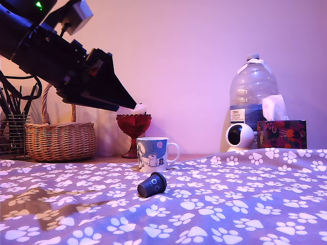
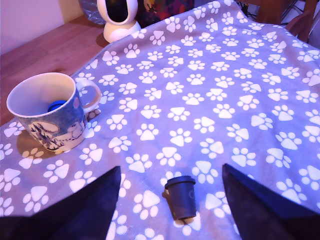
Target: Pick the coffee capsule and then drop it inside the coffee cup in front of you
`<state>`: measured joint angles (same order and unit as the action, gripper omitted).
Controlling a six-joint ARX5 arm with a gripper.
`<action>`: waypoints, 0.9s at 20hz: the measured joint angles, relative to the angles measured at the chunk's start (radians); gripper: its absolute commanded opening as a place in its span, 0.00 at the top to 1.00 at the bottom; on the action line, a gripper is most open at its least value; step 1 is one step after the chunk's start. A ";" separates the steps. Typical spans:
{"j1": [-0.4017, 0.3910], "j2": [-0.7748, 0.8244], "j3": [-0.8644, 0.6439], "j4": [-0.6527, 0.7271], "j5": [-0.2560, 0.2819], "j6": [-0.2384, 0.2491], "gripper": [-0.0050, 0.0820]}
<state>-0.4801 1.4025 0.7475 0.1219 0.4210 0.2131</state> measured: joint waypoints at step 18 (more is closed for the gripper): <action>-0.071 0.000 -0.247 0.288 -0.036 -0.091 0.27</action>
<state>-0.5507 1.4029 0.5003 0.4099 0.3847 0.1223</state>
